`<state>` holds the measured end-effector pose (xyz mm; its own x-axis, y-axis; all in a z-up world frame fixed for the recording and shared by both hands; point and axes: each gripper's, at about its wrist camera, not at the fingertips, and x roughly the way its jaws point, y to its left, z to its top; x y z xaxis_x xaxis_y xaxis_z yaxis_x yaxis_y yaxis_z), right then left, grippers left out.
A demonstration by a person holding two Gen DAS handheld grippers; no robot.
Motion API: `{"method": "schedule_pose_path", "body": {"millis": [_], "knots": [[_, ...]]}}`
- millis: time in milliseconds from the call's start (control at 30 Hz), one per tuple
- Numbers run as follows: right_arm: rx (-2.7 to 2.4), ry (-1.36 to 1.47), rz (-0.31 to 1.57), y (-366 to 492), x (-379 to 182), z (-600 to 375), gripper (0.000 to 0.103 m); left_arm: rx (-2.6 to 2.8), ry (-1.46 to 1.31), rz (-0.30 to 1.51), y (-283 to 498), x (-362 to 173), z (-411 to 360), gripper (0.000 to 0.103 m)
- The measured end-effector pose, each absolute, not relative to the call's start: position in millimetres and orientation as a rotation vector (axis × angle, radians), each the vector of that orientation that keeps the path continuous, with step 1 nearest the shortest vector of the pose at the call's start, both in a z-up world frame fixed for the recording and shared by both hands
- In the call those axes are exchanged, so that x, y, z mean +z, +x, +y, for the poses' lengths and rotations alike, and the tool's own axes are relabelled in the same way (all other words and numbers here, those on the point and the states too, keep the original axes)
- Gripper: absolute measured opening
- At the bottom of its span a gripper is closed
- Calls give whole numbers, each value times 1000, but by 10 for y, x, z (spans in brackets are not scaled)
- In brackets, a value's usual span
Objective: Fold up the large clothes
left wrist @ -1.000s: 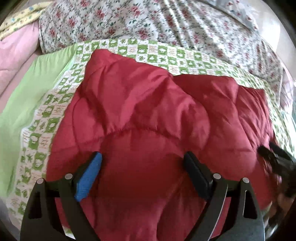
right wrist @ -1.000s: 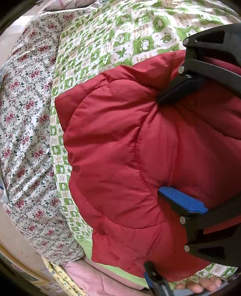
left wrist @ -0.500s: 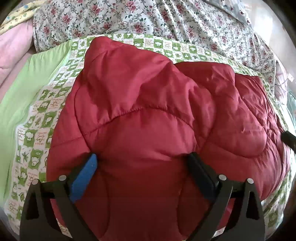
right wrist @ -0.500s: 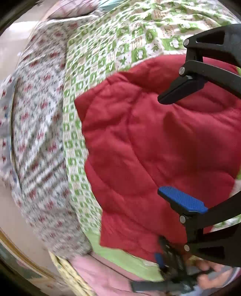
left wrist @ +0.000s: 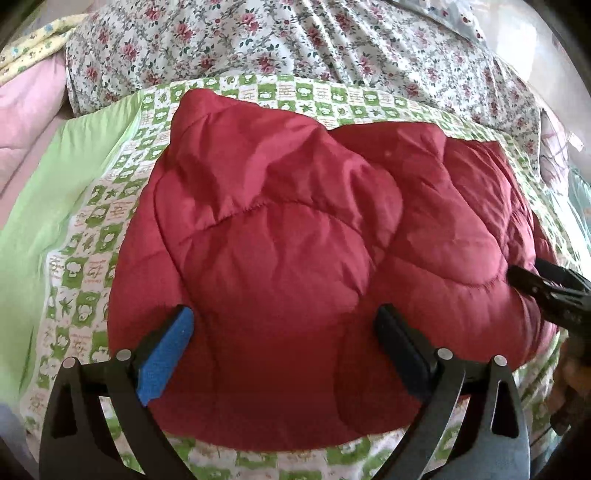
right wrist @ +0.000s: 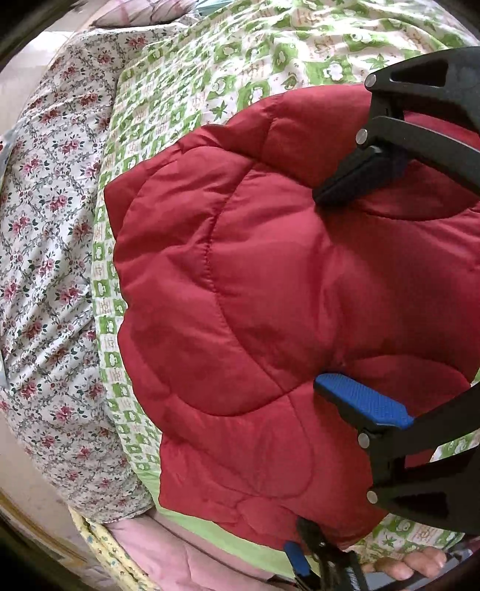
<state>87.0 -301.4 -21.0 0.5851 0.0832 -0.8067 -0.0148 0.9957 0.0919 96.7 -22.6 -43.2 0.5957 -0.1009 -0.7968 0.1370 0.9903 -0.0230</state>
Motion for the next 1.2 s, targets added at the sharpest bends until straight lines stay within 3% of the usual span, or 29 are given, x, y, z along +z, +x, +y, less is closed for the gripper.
{"method": "schedule_pose_path", "body": {"millis": [300, 433, 533, 700, 1000, 1200], "knots": [[47, 78, 920, 816, -128, -3005, 91, -134, 75, 923, 839, -300, -334, 99], [62, 83, 787, 721, 252, -2965, 91, -146, 56, 897, 941, -203, -285, 99], [104, 93, 797, 924, 356, -2932, 91, -135, 51, 892, 1186, -241, -241, 99], [131, 89, 948, 1507, -31, -2885, 89, -103, 23, 940, 1659, -483, -139, 99], [71, 188, 1009, 2012, -247, -3178, 88, -30, -11, 1019, 2363, -668, -56, 100], [51, 197, 1017, 2105, -334, -3202, 88, -24, -26, 1026, 2383, -625, -4, 99]]}}
